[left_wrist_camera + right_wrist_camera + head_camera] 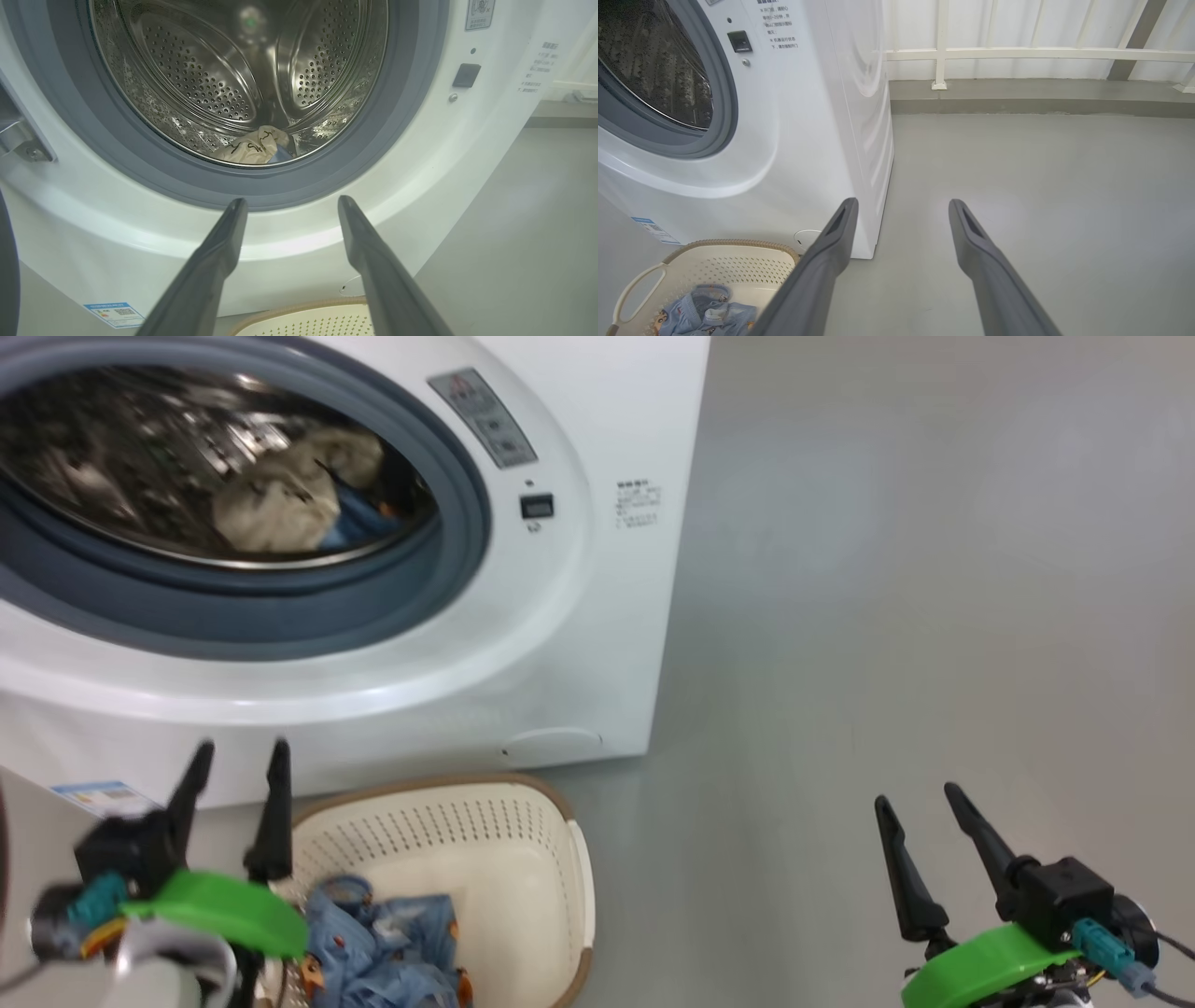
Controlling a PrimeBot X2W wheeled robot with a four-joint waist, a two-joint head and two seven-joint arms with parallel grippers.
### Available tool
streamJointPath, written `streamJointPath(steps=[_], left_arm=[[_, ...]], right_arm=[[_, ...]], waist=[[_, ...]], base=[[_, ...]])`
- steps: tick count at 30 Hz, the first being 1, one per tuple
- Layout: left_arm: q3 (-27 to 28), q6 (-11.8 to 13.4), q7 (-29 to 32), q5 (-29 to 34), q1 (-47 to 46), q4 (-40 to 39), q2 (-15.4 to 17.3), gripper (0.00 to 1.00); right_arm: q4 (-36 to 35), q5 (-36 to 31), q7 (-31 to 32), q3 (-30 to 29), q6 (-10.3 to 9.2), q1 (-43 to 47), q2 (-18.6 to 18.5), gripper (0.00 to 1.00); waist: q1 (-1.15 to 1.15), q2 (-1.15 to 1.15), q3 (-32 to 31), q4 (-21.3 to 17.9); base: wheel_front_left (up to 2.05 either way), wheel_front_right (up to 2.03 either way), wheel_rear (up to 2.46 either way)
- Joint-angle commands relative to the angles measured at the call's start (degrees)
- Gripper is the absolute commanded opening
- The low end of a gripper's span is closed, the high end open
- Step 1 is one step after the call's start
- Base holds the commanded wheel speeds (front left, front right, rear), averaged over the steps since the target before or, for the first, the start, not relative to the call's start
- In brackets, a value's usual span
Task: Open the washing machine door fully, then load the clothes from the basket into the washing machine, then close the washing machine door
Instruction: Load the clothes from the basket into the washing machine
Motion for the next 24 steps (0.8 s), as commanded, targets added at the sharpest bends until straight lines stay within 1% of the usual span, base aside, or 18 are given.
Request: streamJointPath(steps=[1,5,11,24], left_arm=[[1.8,0.8,-0.3,-0.9,1.6,-2.7,1.1,1.00],[1.6,1.4,0.0,-1.9,5.9,-5.4,-0.2,1.00],[0.3,2.7,0.0,-1.6,10.8,-8.9,-1.7,1.00],[-1.2,5.3,-0.2,-1.3,18.0,-12.4,-4.0,1.00]], right_arm=[[-1.7,-0.4,0.0,1.8,0.09,0.7,-0.4,1.00],[-2.2,0.0,0.2,2.2,0.09,2.0,-0.4,1.00],[-3.1,0.3,0.6,2.8,0.09,3.4,-0.4,1.00],[-4.2,1.2,1.0,3.5,0.09,5.7,-0.4,1.00]], waist=[[0.00,0.00,-3.9,1.9],[0.00,0.00,-5.8,2.3],[0.00,0.00,-7.7,2.6],[0.00,0.00,-11.0,2.3]], base=[[0.00,0.00,0.00],[0.00,0.00,0.00],[0.00,0.00,0.00],[0.00,0.00,0.00]])
